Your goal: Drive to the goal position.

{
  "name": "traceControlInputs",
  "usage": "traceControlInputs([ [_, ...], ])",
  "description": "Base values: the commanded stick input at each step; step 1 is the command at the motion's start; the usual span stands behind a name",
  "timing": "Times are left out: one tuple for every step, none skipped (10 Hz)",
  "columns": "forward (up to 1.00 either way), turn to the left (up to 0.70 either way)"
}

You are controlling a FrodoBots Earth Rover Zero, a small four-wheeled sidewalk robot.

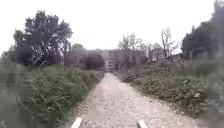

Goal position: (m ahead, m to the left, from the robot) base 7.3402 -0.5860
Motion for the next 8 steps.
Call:
traceControlInputs([
  [0.70,0.00],
  [0.70,0.00],
  [0.70,0.00],
  [0.70,0.00],
  [0.70,0.00],
  [0.70,0.00],
  [0.70,0.00],
  [0.70,0.00],
])
